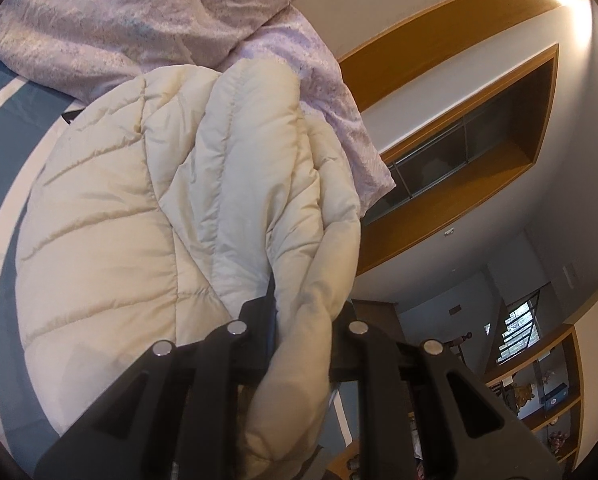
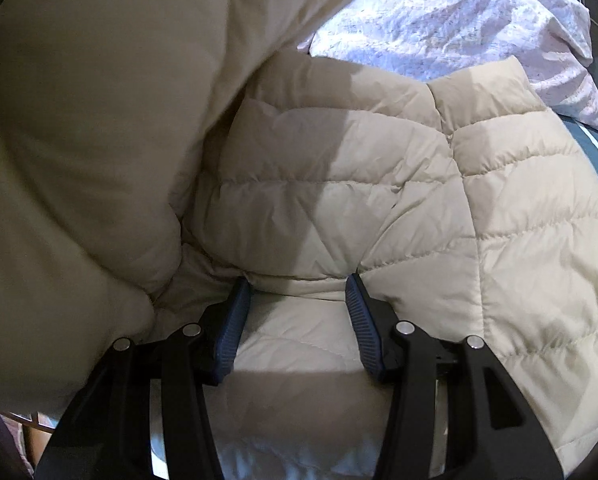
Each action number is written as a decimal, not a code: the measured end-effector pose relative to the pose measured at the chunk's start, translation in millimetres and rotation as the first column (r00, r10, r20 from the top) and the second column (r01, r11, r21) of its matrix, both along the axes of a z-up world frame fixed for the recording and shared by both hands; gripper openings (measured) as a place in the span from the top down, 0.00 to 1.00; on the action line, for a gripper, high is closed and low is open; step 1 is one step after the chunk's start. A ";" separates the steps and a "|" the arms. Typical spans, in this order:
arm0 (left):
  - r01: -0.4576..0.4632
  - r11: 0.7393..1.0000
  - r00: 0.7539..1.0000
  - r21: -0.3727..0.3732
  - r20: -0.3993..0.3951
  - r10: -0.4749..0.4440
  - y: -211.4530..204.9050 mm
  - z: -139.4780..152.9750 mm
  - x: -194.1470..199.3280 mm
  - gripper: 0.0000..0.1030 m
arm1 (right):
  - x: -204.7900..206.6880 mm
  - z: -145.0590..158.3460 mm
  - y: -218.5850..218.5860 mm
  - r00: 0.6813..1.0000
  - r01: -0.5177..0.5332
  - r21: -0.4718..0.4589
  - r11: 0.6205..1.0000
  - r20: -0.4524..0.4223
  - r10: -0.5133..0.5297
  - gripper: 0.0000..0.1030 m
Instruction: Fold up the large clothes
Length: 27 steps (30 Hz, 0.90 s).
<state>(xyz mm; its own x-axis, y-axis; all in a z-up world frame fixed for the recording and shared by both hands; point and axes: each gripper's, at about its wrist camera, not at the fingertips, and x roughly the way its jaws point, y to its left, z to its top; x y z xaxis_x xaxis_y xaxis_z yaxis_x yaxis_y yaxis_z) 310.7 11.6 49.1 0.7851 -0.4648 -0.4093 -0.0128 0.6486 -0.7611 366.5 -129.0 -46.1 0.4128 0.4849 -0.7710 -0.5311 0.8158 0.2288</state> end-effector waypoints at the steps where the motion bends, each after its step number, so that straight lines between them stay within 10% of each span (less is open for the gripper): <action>1: 0.004 1.000 1.000 0.000 -0.004 -0.004 -3.2 -2.0 0.9 0.84 | 0.9 1.3 -4.5 1.000 -0.003 0.003 1.000 0.001 0.003 0.50; 27: 0.039 0.977 0.986 0.209 -0.168 -0.004 -95.2 -60.1 40.1 0.83 | -35.6 29.7 -123.0 0.987 0.064 -0.090 0.994 0.151 -0.050 0.50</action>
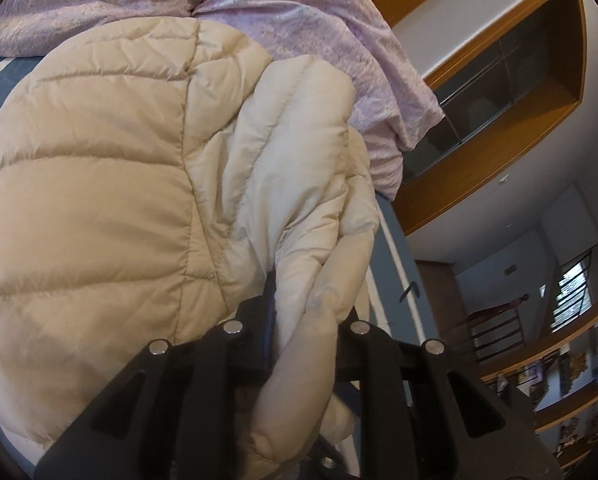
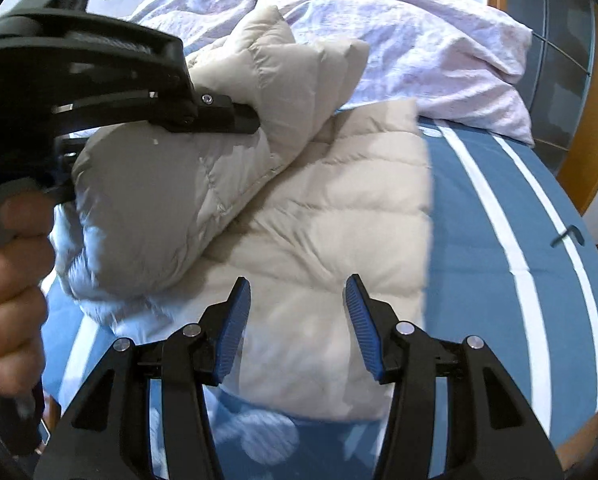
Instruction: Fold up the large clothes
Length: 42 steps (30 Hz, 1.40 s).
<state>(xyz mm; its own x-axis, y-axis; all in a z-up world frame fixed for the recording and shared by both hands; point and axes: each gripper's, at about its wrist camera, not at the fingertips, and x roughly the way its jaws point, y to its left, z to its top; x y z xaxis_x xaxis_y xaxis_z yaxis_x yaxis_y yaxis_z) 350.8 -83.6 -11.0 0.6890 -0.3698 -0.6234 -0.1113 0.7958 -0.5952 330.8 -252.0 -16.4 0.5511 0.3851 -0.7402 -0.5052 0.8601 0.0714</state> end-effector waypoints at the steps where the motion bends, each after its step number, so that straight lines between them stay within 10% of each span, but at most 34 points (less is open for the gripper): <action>1: 0.000 1.000 1.000 0.011 -0.002 0.000 -2.1 -0.9 0.4 0.83 | -2.0 -2.3 -8.7 1.000 0.007 0.000 1.000 0.000 -0.007 0.50; 26: 0.202 0.977 0.979 0.062 -0.005 -0.202 -61.5 -2.7 -4.6 0.82 | 12.0 -42.6 -18.4 0.987 0.112 0.088 0.990 -0.126 -0.100 0.50; 33: 0.200 0.978 0.980 0.053 0.013 -0.200 -54.6 12.1 -11.7 0.36 | 14.1 -43.2 -20.6 0.985 0.121 0.103 0.987 -0.138 -0.106 0.50; 42: 0.110 0.972 0.992 0.208 0.045 -0.122 -27.3 44.6 -39.2 0.29 | 17.3 -43.4 -23.8 0.981 0.135 0.119 0.984 -0.155 -0.116 0.49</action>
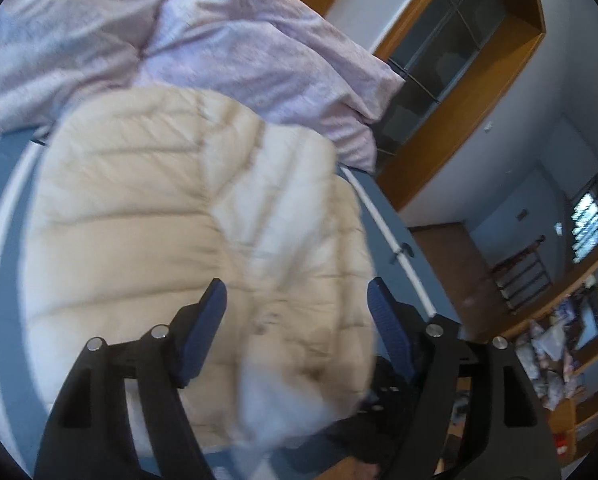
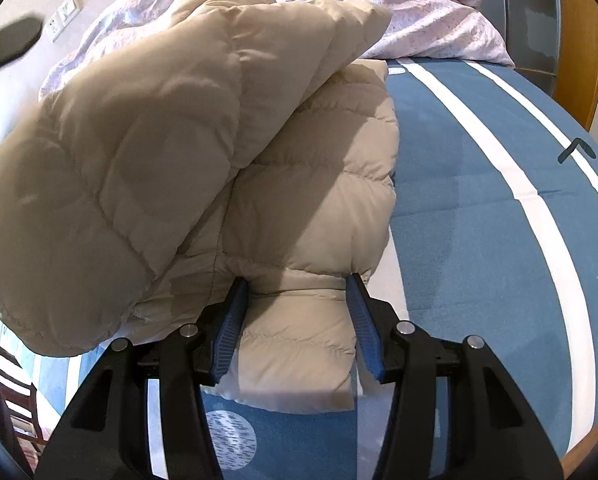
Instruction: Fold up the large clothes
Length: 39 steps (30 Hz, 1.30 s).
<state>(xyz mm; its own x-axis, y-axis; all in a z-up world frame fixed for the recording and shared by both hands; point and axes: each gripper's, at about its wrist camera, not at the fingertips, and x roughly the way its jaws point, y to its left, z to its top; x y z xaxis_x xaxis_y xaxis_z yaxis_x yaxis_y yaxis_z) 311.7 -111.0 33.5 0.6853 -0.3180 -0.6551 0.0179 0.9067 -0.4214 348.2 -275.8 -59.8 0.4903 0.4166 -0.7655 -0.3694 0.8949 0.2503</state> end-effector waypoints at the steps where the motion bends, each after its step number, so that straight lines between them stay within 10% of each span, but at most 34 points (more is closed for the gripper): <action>1: -0.013 1.000 1.000 0.015 -0.001 0.013 4.2 1.0 -2.2 0.29 | 0.5 0.0 0.1 1.000 0.002 -0.001 1.000 -0.001 -0.002 0.49; 16: -0.153 0.928 0.987 0.340 0.009 0.159 44.9 -21.4 -41.5 0.28 | 2.4 0.1 0.5 1.000 0.014 -0.004 1.000 -0.006 -0.014 0.49; 39: -0.132 0.915 0.984 0.381 -0.062 0.168 9.0 -79.7 -2.4 0.18 | 15.5 -0.9 -13.5 1.000 0.021 0.001 1.000 -0.008 -0.021 0.39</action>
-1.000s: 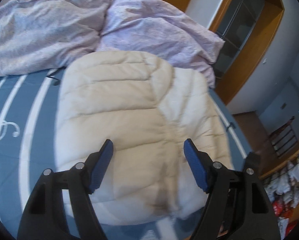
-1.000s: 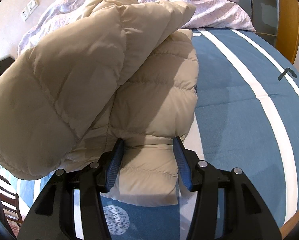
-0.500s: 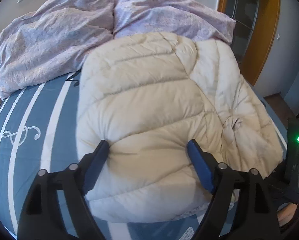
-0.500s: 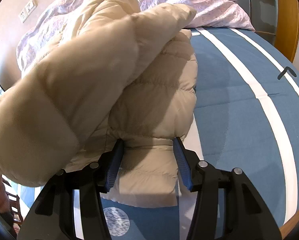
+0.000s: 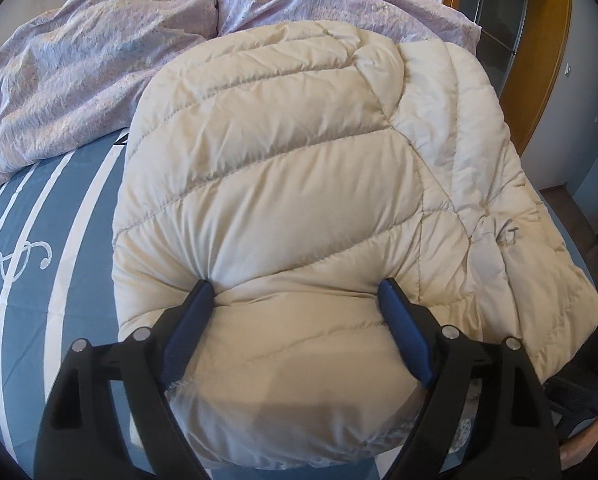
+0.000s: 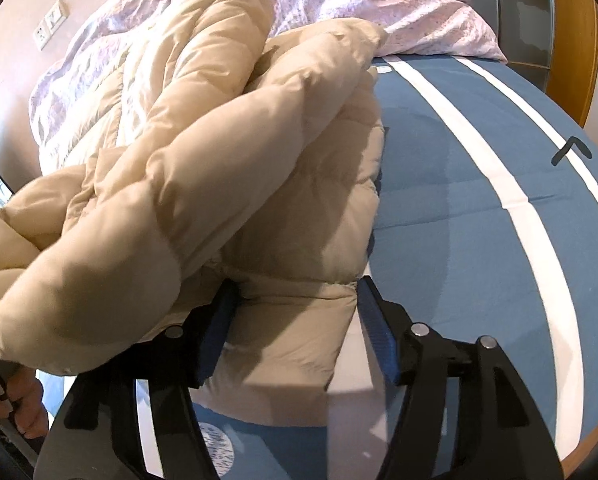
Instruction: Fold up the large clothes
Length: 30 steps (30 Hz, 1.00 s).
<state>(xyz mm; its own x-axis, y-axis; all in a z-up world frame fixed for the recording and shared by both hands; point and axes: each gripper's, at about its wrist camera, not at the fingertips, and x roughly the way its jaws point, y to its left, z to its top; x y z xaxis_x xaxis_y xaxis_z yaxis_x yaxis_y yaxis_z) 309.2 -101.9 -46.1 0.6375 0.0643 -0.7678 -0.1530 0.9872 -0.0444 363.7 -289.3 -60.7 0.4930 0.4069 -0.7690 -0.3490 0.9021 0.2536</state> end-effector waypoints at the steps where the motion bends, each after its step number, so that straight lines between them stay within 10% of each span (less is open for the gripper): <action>1: -0.001 1.000 1.000 0.001 0.000 0.001 -0.3 -0.5 0.5 0.18 | 0.9 1.1 -1.9 1.000 0.002 0.000 1.000 0.002 -0.002 0.39; 14: 0.004 1.000 1.000 0.009 0.014 -0.004 -2.2 -4.7 -0.6 0.17 | 29.0 70.4 -40.3 0.977 0.160 -0.008 0.987 0.142 -0.158 0.49; 21: 0.007 1.000 1.000 0.014 0.021 -0.007 -4.0 -6.9 5.9 0.16 | 41.2 120.1 18.3 0.977 -0.011 0.043 0.999 0.215 0.001 0.65; 30: 0.022 1.000 0.999 0.011 0.024 -0.022 -9.7 -10.3 16.4 0.16 | 58.1 104.3 80.5 0.971 -0.084 -0.045 0.995 0.223 0.092 0.71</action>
